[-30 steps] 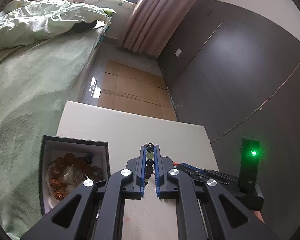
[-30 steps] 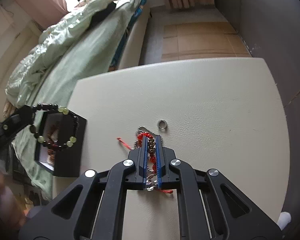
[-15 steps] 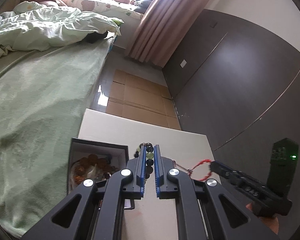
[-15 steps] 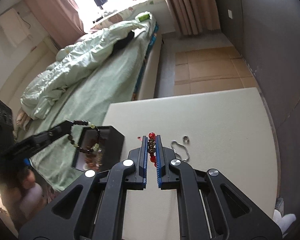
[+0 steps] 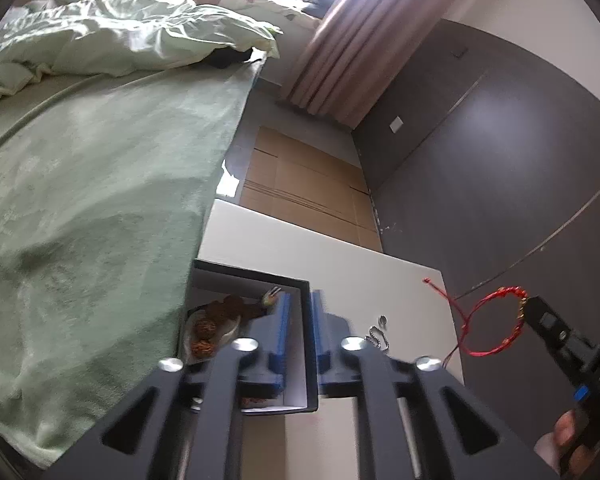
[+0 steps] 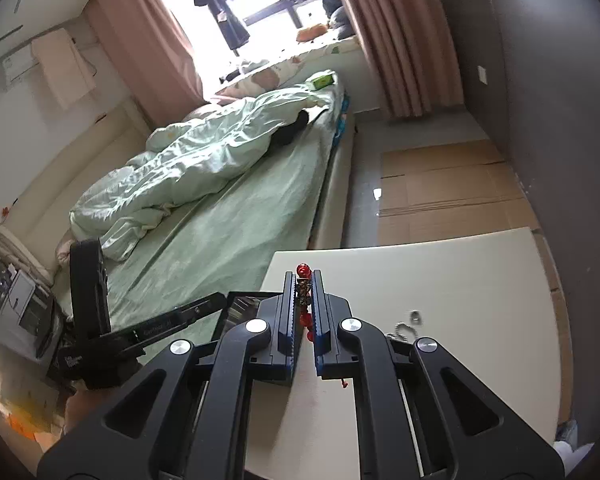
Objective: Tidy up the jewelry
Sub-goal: 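Carry both bracelets into the black box and open both grippers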
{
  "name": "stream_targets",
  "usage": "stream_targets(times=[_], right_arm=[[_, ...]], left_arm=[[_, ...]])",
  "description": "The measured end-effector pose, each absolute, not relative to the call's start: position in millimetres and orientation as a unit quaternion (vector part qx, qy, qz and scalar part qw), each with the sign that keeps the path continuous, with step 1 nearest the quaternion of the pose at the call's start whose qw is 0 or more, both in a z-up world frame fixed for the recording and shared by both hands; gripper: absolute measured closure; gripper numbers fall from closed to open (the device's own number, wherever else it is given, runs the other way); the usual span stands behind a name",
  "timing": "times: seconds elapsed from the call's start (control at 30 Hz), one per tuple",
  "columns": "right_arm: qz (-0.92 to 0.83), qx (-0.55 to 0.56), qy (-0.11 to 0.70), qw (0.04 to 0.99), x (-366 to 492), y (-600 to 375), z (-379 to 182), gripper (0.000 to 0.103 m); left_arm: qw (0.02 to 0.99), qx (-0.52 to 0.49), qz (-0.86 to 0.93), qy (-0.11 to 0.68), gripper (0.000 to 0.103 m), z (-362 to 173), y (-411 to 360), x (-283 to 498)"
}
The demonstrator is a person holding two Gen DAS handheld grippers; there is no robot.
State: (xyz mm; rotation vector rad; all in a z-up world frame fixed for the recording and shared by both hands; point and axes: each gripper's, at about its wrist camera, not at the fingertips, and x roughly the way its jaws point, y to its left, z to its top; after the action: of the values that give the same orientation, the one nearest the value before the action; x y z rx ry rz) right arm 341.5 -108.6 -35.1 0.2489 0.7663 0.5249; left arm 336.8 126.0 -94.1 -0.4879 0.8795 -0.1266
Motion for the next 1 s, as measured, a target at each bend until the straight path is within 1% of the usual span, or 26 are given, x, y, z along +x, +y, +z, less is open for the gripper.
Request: stream_targets(times=[0.03, 0.07, 0.2, 0.33, 0.63, 0.73, 0.77, 0.8, 0.83, 0.87, 1.0], right_arm=[[0.255, 0.117, 0.368, 0.886, 340.7, -105.5, -35.4, 0.094], [0.259, 0.113, 0.369, 0.886, 340.7, -99.8, -35.9, 0.094], [0.274, 0.104, 0.37, 0.881, 339.8, -78.8, -38.5, 0.094], [0.299, 0.118, 0.365, 0.874, 338.9, -60.8, -45.5, 0.094], [0.342, 0.131, 0.389, 0.845, 349.0, -8.1, -73.9, 0.094], [0.317, 0.113, 0.412, 0.847, 354.0, 3.0, -82.9, 0.093], [0.313, 0.113, 0.427, 0.841, 358.0, 4.9, -88.8, 0.075], [0.309, 0.116, 0.44, 0.835, 362.0, 4.1, -94.9, 0.06], [0.295, 0.115, 0.439, 0.841, 362.5, -0.2, -96.9, 0.033], [0.279, 0.113, 0.43, 0.851, 361.7, -6.9, -96.5, 0.027], [0.262, 0.128, 0.424, 0.858, 366.6, -38.6, -97.1, 0.027]], left_arm=[[0.877, -0.242, -0.056, 0.412, 0.05, -91.1, 131.0, 333.8], [0.88, -0.246, -0.052, 0.402, 0.047, -87.9, 134.2, 330.8], [0.888, -0.248, -0.046, 0.385, 0.047, -76.7, 144.6, 323.6], [0.892, -0.255, -0.022, 0.372, 0.047, -71.1, 158.4, 317.8], [0.897, -0.255, 0.019, 0.36, 0.047, -67.7, 186.1, 310.9], [0.894, -0.258, 0.028, 0.365, 0.047, -70.9, 194.3, 312.6], [0.893, -0.259, 0.029, 0.367, 0.047, -71.8, 196.1, 312.8], [0.893, -0.26, 0.03, 0.367, 0.047, -72.3, 197.2, 313.0], [0.893, -0.259, 0.029, 0.368, 0.047, -72.5, 197.7, 313.4], [0.893, -0.258, 0.028, 0.368, 0.047, -72.4, 197.1, 313.5], [0.893, -0.247, 0.016, 0.376, 0.047, -73.9, 187.6, 317.6]])
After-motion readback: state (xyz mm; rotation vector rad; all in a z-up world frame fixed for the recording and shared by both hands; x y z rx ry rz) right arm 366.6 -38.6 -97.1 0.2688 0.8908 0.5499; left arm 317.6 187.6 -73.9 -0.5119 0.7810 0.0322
